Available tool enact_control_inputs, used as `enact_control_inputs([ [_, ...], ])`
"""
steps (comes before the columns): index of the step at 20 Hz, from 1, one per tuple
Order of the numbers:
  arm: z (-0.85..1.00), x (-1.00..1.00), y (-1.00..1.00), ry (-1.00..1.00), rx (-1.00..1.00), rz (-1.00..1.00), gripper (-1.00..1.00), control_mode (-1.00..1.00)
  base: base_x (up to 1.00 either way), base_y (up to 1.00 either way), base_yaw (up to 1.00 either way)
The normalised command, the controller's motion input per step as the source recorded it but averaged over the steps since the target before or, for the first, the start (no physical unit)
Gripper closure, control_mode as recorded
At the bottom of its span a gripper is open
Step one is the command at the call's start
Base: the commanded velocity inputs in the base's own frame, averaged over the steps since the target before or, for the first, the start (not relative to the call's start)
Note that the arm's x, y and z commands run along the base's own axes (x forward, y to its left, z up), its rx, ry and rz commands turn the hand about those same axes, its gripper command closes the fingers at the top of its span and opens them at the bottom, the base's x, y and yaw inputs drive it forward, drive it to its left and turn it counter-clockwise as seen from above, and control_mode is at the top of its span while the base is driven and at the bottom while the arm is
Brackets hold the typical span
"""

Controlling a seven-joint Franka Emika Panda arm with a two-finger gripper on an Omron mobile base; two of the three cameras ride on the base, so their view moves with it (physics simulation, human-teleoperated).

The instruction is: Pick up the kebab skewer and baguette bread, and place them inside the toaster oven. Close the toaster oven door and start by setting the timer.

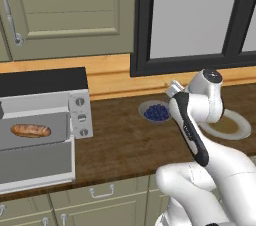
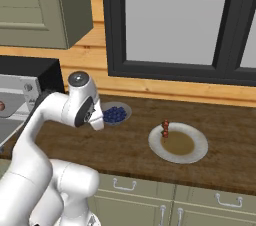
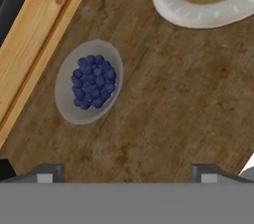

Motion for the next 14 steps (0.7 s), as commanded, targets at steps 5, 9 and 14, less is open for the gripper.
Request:
enact_control_inputs([
  [5,0.14,0.00,-0.92,0.00,0.00,0.03,-1.00,-1.00,0.00,0.00,0.00],
  [9,0.09,0.00,-0.83,0.06,-0.01,0.15,-1.00,-1.00,0.00,0.00,0.00],
  [14,0.02,0.01,-0.69,0.18,-0.10,0.22,-1.00,-1.00,0.00,0.00,0.00],
])
